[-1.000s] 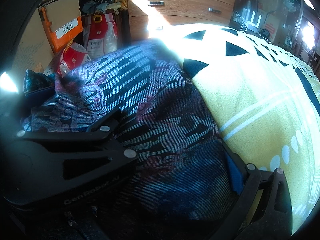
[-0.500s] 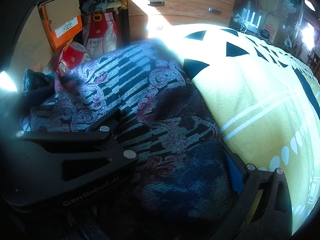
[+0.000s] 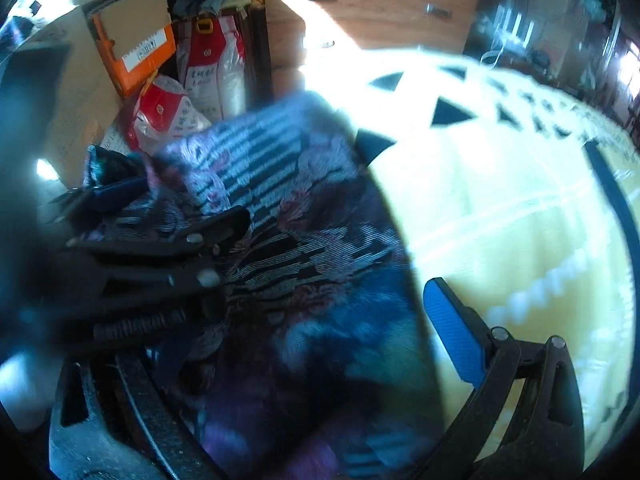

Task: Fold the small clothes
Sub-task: 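Lift both tools and move them over the navy jacket on the bed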

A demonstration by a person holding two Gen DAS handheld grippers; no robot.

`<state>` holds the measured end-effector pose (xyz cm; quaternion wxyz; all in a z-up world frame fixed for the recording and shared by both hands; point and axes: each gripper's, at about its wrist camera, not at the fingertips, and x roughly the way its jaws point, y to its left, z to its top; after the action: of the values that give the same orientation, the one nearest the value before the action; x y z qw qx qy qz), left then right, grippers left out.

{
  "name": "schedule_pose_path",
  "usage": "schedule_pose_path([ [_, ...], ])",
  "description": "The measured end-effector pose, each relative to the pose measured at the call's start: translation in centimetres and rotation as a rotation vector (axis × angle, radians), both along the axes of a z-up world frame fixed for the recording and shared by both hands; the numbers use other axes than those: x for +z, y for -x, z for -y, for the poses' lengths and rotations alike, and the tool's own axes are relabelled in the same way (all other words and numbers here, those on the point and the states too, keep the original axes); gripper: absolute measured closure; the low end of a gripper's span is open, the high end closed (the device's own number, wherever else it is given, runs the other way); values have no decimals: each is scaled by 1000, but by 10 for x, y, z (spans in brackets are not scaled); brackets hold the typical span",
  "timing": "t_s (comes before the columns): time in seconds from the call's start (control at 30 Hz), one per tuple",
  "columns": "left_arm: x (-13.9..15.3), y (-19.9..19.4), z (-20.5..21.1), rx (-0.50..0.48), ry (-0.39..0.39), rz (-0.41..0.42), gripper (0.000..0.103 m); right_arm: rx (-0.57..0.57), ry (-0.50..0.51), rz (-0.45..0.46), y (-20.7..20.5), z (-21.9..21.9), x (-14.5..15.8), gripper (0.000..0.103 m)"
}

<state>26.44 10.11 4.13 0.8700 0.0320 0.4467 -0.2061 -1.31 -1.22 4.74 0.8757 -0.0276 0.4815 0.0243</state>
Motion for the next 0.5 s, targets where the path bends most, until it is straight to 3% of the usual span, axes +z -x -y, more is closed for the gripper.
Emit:
schedule_pose_path([
  [0.13, 9, -7, -24, -4, 159, -29, 0, -6, 46, 117, 40, 15, 46, 0],
  [0.3, 37, -8, -14, -112, 112, -23, 0, -147, 63, 242, 117, 68, 103, 0],
  [0.4, 89, 3, -6, -149, 196, 88, 0, -229, 133, 316, 163, 98, 138, 0],
  [0.5, 181, 21, 13, -227, 345, 253, 0, -300, 210, 405, 194, 117, 186, 0],
])
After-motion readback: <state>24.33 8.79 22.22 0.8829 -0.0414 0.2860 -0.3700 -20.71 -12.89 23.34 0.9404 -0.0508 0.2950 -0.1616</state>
